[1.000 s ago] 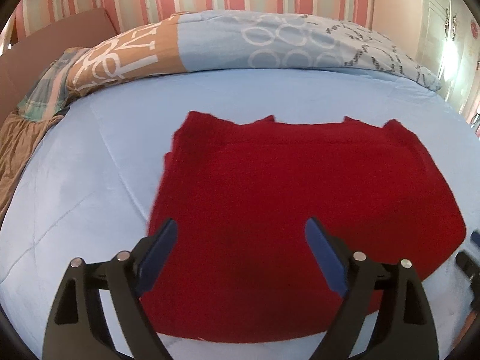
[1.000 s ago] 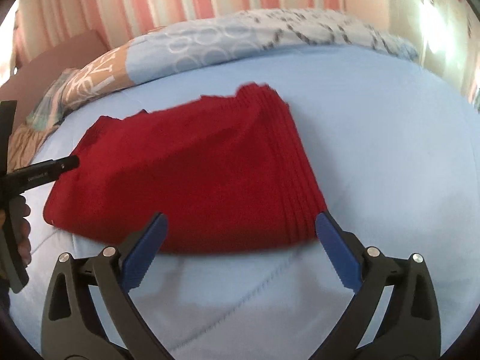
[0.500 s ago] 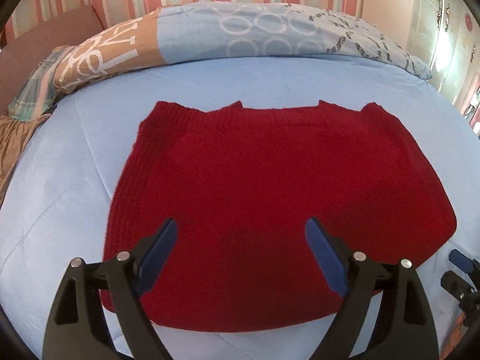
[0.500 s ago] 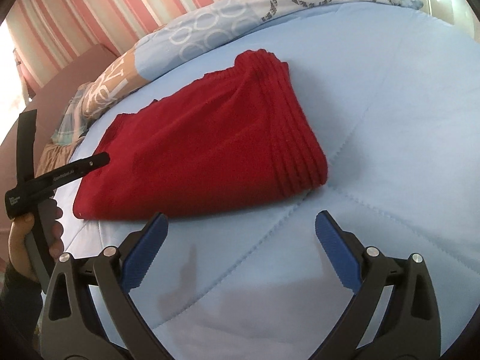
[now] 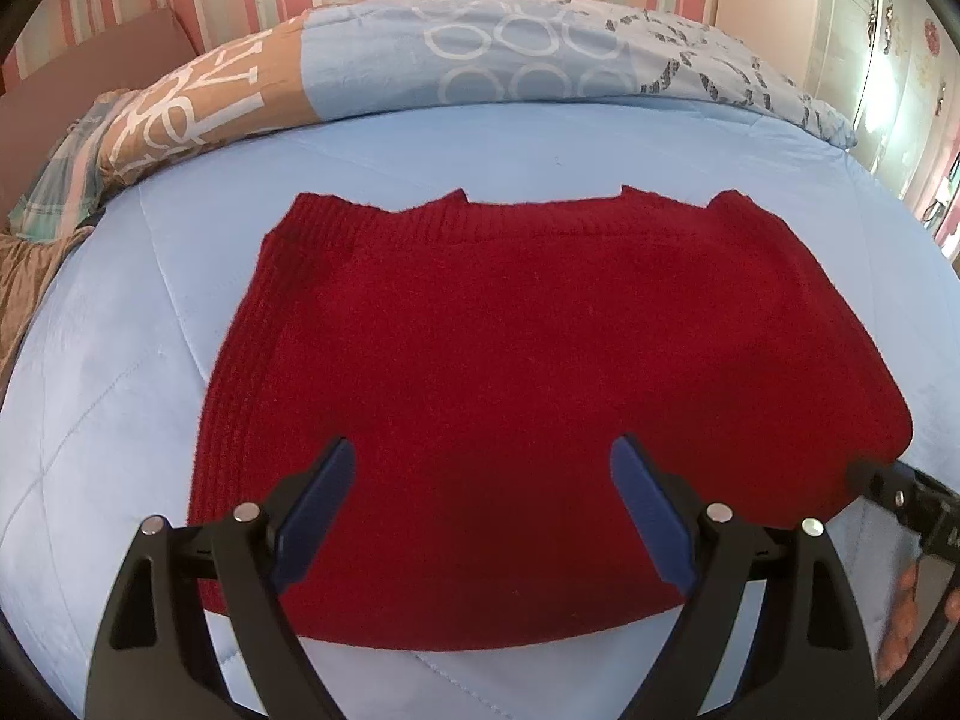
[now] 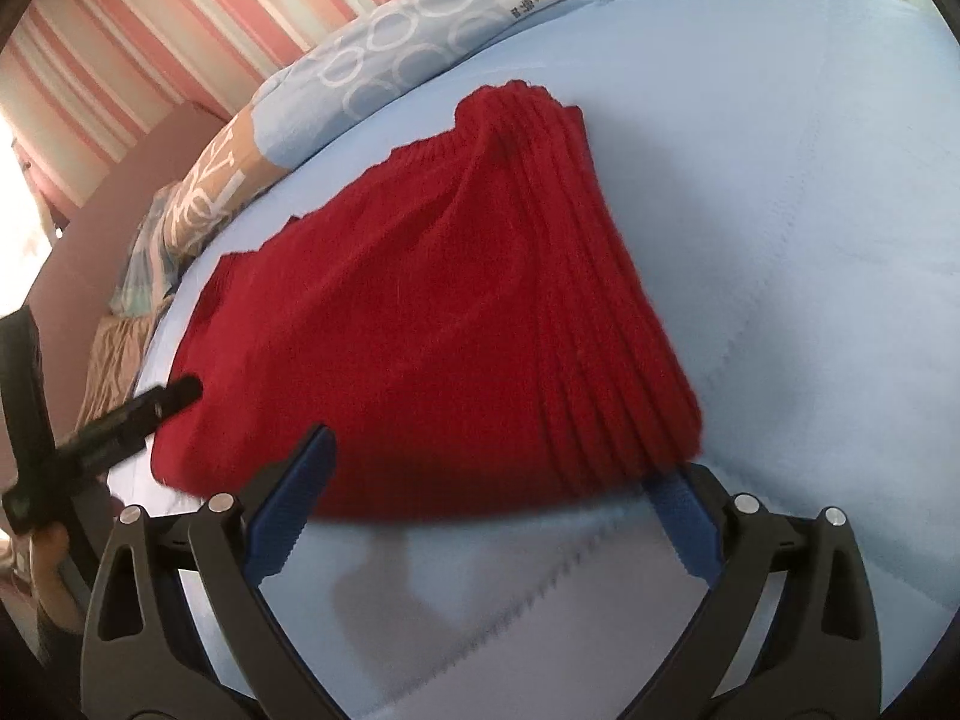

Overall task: Fold small clothes
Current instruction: 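Grasp the side edge of the folded sweater with the right tool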

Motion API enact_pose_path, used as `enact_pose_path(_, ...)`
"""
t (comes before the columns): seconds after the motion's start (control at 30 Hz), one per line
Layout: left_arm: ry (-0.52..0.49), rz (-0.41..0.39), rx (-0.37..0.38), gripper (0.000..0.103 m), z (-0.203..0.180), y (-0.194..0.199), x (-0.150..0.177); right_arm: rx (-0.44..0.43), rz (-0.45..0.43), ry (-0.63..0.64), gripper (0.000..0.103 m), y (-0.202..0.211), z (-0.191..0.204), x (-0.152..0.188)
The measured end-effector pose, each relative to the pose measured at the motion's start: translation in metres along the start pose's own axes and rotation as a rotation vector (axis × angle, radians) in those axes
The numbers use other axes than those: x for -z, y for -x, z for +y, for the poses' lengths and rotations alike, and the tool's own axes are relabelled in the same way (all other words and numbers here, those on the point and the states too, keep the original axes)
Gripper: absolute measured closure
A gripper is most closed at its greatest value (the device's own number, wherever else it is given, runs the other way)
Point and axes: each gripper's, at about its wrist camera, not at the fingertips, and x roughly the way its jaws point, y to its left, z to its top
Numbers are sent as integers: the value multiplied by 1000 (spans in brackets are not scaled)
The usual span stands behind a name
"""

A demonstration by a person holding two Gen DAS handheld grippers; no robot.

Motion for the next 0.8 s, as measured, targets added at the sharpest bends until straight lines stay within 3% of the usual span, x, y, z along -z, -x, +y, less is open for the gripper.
enact_pose_path(0.27, -7, 5, -4, 15, -2, -1, 0, 10, -46, -181, 6, -10, -9, -20)
enact_pose_path(0.4, -16, 7, -14, 15, -2, -3, 1, 85, -48, -186, 33, -7, -7, -21)
enact_pose_path(0.5, -19, 16, -18, 15, -1, -7, 2, 79, -38, -246, 48, -3, -18, -15)
enact_pose_path(0.8, -20, 28, -9, 15, -1, -10, 8, 79, 5, -337, 45, -4, -20, -18)
